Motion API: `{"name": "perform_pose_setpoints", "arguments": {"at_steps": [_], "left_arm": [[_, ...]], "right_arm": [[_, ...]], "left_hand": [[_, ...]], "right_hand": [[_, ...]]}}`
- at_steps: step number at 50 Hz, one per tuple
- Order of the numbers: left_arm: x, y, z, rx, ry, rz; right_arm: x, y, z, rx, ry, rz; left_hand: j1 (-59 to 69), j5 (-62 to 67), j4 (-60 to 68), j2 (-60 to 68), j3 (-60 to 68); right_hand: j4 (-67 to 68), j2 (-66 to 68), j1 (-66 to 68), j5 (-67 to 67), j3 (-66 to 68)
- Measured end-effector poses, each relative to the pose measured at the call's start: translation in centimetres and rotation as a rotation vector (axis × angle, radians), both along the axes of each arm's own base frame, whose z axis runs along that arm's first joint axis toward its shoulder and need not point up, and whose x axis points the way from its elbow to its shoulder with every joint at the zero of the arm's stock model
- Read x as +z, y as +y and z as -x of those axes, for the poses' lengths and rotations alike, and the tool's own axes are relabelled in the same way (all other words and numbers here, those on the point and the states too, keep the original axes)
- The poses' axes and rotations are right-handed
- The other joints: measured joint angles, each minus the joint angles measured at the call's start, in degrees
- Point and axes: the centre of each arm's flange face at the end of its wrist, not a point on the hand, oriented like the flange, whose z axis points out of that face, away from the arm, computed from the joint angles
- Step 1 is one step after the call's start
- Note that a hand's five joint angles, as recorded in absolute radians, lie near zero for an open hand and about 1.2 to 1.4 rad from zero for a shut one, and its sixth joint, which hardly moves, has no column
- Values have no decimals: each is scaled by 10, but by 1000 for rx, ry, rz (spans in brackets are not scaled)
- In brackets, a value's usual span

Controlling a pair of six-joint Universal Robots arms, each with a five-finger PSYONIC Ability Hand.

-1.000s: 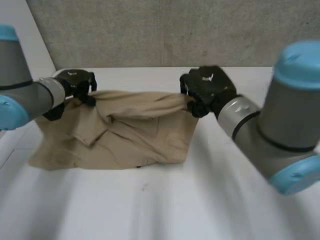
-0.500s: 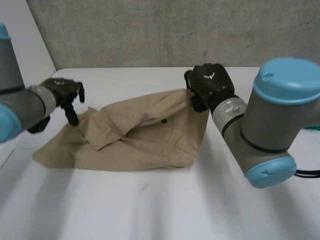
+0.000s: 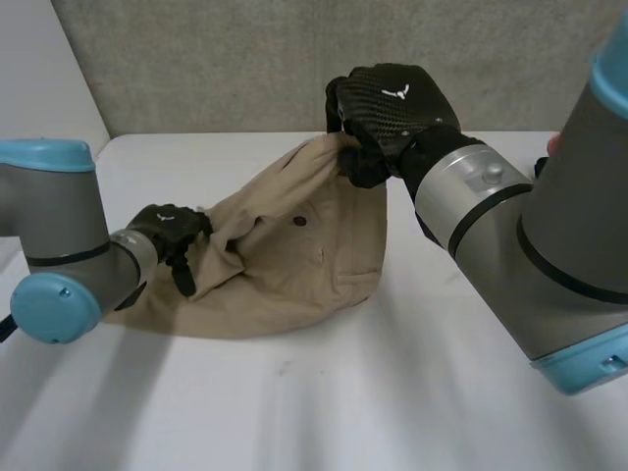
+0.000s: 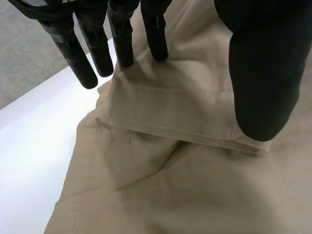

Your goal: Fold the laundry.

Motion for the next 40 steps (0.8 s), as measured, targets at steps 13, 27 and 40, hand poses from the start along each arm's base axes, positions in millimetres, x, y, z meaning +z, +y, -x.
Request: {"name": "perform_pose_setpoints", "arguments": {"at_steps": [13,27,40], "left_arm": [[-13,-5,20,-45,9,-8],[-12,12,47,-80,107,-80],[-20,16,61,-94,98,-137]], "right_arm": [[19,4,5,-4,-54,21],[14,-7,6,-29,-46,13],[14,-11,10,-49,-46,13]], "left_hand": [[78,87,83,75,76],[45,45,40,41,42],[425,464,468,461,457]], "right_hand": [[0,0,0,0,0],[0,0,0,0,0],[0,0,0,0,0]]}}
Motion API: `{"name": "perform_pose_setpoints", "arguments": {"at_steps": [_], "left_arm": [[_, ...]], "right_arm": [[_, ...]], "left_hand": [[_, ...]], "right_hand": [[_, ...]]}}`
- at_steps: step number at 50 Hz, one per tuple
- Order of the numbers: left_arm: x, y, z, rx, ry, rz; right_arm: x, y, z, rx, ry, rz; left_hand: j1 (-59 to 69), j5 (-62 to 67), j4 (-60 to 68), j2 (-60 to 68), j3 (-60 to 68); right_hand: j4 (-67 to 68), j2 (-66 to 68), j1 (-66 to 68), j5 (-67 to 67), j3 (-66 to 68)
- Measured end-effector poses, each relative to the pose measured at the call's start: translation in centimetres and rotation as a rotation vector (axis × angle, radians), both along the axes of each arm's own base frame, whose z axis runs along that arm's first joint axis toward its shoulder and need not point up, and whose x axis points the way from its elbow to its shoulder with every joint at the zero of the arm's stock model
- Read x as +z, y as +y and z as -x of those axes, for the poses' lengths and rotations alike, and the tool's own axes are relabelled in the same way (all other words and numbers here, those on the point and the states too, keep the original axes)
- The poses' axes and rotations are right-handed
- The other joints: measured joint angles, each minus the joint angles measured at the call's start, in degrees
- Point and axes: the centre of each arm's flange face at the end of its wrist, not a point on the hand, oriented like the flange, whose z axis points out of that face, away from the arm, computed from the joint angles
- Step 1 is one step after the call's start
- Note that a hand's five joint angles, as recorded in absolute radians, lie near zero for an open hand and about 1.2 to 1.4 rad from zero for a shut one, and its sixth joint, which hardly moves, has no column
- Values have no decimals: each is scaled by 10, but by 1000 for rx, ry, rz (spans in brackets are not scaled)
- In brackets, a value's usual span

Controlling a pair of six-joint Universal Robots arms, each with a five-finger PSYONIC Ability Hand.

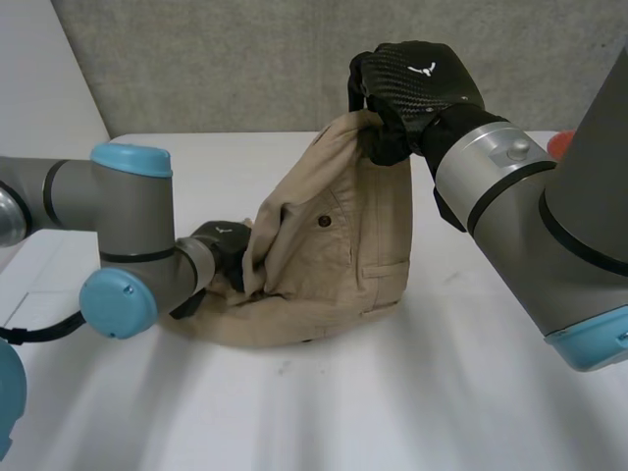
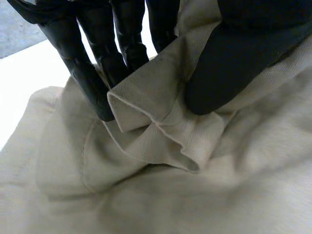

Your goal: Fold the laundry.

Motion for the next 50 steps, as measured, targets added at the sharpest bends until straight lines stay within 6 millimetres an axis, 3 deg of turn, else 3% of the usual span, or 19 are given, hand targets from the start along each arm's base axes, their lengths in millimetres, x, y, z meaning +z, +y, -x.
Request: {"name": "perform_pose_setpoints", "arguments": {"at_steps": [5,10,16,21,27,33,37,40,42,43,44,48,49,50], "left_arm": [[19,-9,-12,77,-8,42],[77,-9,-41,129,1,147],[150,17,-79,101,-22,264],[184,38,-97,56,-25,293],[185,33,-104,29,-19,252],[154,-4,-106,56,-65,181],[144,-42,-105,75,-116,230],[158,-71,-104,98,-132,355],[173,-92,-104,123,-136,475],[176,-95,-104,127,-135,494],[194,-104,-104,151,-111,594],[239,-109,-105,204,-17,795],[267,-107,-107,235,60,912],[276,-107,-108,245,87,948]], "right_arm": [[-3,-11,8,-39,25,9],[-7,-30,23,-97,110,46],[-16,-47,40,-103,271,88],[-27,-45,42,-21,376,106],[-42,-38,33,64,443,109],[-59,-45,20,67,485,104],[-59,-65,6,22,494,178],[-42,-88,-4,-60,447,298],[-13,-108,-9,-163,348,427],[-8,-111,-9,-180,327,448],[13,-120,-10,-241,237,526],[53,-129,-5,-323,47,659],[73,-128,-1,-343,-62,722],[78,-128,0,-345,-98,740]], "left_hand": [[5,12,19,17,16],[6,12,19,17,16],[6,12,19,17,16],[6,12,19,18,17],[6,12,19,21,21],[6,12,19,21,21],[6,12,19,21,22],[6,12,19,21,22],[6,12,19,21,22],[6,12,19,21,22],[6,12,20,21,22],[6,12,21,21,23],[6,12,22,21,23],[6,12,22,21,23]], "right_hand": [[0,0,0,0,0],[0,0,0,0,0],[0,0,0,0,0],[0,0,0,0,0],[0,0,0,0,0],[0,0,0,0,0],[0,0,0,0,0],[0,0,0,0,0],[0,0,0,0,0],[0,0,0,0,0],[0,0,0,0,0],[1,0,0,0,0],[1,0,0,0,0],[1,0,0,0,0]]}}
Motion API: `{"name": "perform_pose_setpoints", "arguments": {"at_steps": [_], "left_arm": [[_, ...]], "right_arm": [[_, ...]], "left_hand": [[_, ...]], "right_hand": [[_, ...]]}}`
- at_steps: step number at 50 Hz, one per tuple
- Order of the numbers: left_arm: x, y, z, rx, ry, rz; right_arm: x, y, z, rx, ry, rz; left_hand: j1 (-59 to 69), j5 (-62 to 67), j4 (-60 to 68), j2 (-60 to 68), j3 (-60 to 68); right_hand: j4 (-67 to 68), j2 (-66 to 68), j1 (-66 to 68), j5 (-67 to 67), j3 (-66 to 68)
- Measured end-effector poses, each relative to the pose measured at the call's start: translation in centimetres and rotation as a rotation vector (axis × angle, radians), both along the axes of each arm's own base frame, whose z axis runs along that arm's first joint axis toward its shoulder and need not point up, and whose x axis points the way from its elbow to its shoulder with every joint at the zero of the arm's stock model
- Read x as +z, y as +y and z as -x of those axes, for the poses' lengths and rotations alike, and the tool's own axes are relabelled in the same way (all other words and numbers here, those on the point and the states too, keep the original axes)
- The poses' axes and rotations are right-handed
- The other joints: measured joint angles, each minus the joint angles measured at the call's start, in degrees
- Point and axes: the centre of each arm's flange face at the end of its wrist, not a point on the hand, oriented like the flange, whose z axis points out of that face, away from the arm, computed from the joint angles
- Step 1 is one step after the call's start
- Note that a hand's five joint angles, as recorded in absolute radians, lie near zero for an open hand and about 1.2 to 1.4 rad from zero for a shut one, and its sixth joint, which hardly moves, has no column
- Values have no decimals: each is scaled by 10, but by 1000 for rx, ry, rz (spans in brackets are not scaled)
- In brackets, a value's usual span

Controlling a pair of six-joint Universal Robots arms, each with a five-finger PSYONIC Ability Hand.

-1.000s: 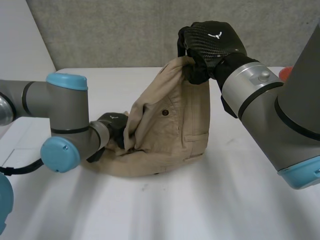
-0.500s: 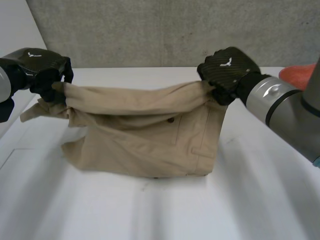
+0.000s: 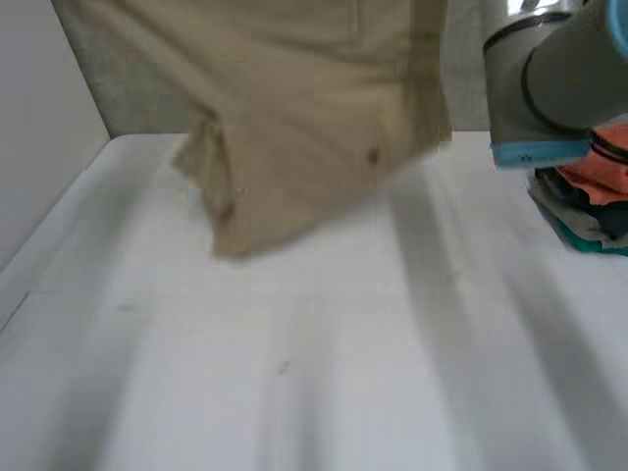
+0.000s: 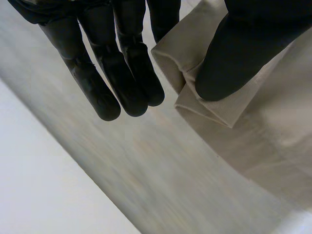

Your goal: Fold the laundry.

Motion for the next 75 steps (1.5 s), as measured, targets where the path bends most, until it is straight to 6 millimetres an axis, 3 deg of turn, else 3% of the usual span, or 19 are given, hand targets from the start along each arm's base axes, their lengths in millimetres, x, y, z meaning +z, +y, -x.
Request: {"name": "perform_pose_setpoints", "arguments": {"at_steps": [4,9,13,22,26,30,38,43,47,50,52,57,58,59,60,62,66,69,75], "left_arm": [[17,0,-4,-4,95,97],[-10,-5,-4,-8,122,27],[-50,-3,1,-21,103,-92],[-160,21,12,-50,27,-415],[-205,47,17,-65,-43,-572],[-230,82,23,-89,-144,-696],[-229,159,28,-146,-314,-879],[-219,210,25,-174,-400,-1045],[-212,242,22,-198,-464,-1184],[-209,251,22,-219,-485,-1235],[-208,250,24,-230,-486,-1244],[-210,208,30,-196,-434,-1151],[-210,208,30,-196,-434,-1151],[-210,179,32,-156,-400,-1075],[-209,175,32,-150,-395,-1063],[-207,135,34,-92,-355,-953],[-204,80,36,-16,-305,-810],[-204,48,40,23,-279,-735],[-210,9,54,42,-255,-647]], "right_arm": [[9,7,3,56,-72,47],[-15,11,1,98,-27,-21],[-54,13,0,110,58,-148],[-170,23,11,97,276,-543],[-219,34,21,80,379,-714],[-247,49,32,63,497,-843],[-245,92,58,61,761,-1025],[-233,136,88,92,999,-1186],[-228,162,104,153,1155,-1245],[-226,171,108,199,1212,-1236],[-225,172,108,217,1215,-1217],[-224,152,100,205,1100,-1174],[-224,152,100,205,1100,-1174],[-225,133,95,173,1009,-1162],[-225,131,95,168,997,-1161],[-225,107,90,122,889,-1147],[-222,71,83,45,721,-1103],[-219,45,78,-5,601,-1045],[-216,13,67,-48,459,-918]], "left_hand": [[0,0,0,0,0],[0,0,0,0,0],[1,0,0,0,0],[3,6,0,1,0],[3,6,0,1,0],[3,6,0,1,0],[3,6,0,1,0],[3,6,0,1,0],[3,6,0,1,0],[3,6,0,1,0],[3,6,0,1,0],[3,6,0,1,0],[3,6,0,1,0],[3,6,0,1,0],[3,6,0,1,0],[3,6,0,1,0],[3,6,0,1,0],[3,6,0,1,0],[13,9,0,1,0]], "right_hand": [[0,0,0,0,0],[0,0,0,0,0],[0,0,0,0,0],[0,0,0,0,0],[0,0,0,0,0],[0,0,0,0,0],[0,0,0,0,0],[0,0,0,0,0],[0,0,0,0,0],[0,0,0,0,0],[0,0,0,0,0],[0,0,0,0,0],[0,0,0,0,0],[0,0,0,0,0],[0,0,0,0,0],[0,0,0,1,0],[0,0,0,3,0],[0,0,0,4,0],[0,0,36,7,0]]}}
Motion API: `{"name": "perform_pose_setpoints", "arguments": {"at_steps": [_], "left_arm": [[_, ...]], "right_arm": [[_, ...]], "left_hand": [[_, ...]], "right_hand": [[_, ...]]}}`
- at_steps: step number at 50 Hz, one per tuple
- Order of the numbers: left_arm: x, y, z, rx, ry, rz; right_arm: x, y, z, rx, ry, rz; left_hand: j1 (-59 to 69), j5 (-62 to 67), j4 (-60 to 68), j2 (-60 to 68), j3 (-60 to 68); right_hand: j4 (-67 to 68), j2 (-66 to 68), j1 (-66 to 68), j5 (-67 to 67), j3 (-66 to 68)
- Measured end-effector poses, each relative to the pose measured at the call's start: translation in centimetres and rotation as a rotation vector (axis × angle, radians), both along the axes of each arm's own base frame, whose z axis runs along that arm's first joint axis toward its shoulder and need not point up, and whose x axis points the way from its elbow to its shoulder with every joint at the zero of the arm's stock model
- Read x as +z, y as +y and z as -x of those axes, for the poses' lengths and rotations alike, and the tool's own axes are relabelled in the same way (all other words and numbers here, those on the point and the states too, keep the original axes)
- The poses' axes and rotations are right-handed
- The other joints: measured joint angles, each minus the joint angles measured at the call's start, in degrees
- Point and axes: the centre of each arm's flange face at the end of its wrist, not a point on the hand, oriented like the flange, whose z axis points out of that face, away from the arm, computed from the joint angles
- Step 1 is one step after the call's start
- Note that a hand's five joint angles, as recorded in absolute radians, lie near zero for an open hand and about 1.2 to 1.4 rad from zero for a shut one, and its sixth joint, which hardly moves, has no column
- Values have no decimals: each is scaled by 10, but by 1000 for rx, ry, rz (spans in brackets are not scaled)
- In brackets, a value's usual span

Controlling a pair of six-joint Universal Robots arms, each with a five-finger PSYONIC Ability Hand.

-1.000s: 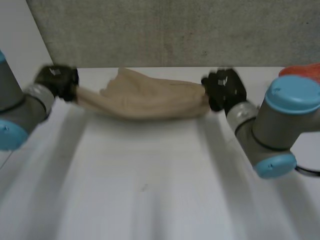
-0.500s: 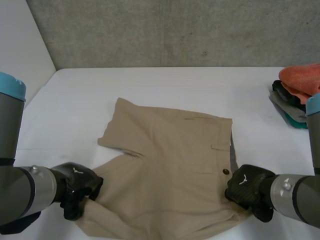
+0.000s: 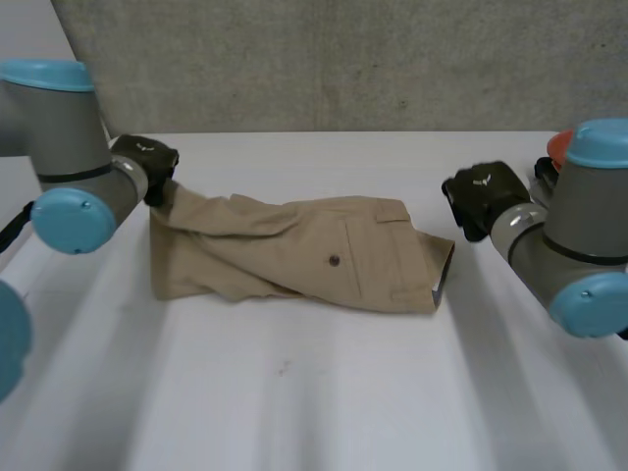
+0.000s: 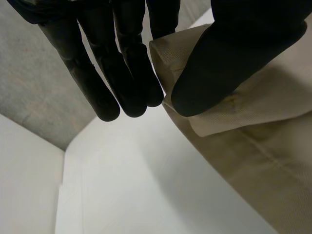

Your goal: Fold the laundry.

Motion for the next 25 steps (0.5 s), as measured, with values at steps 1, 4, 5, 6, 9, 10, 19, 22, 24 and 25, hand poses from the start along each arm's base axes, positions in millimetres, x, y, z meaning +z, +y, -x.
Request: {"name": "perform_pose_setpoints", "arguments": {"at_steps": [1,4,5,6,9,10,19,22,24,25], "left_arm": [[-1,-4,3,-1,3,12],[-5,-15,12,-10,13,45],[-6,-17,14,-14,17,53],[-7,-19,16,-18,20,59],[-11,-23,23,-34,29,76],[-12,-23,26,-42,31,80],[-10,-12,32,-60,24,55],[-5,-4,28,-59,15,26],[0,4,25,-60,10,7],[1,6,25,-60,9,3]], "right_arm": [[0,-5,-2,-9,-13,24],[-4,-19,-7,-39,-42,94],[-5,-21,-8,-44,-45,103],[-7,-25,-9,-54,-49,118],[-13,-32,-11,-78,-52,139],[-15,-34,-11,-88,-52,140],[-1,-35,-15,-93,-116,124],[10,-36,-21,-41,-160,106],[14,-38,-28,15,-189,72],[15,-38,-29,25,-193,64]], "left_hand": [[0,0,0,0,0],[0,0,0,0,0],[0,0,0,0,0],[0,0,0,0,0],[0,0,0,0,0],[0,0,0,0,0],[0,0,0,0,0],[0,0,0,0,0],[0,0,0,0,0],[0,0,0,0,0]], "right_hand": [[0,0,0,0,0],[0,0,0,0,0],[0,0,0,0,0],[0,0,0,0,0],[0,0,0,0,0],[-36,-36,-29,-36,-33],[-444,-426,-412,-456,-431],[-449,-426,-412,-461,-432],[-449,-426,-412,-461,-432],[-449,-426,-412,-461,-432]]}}
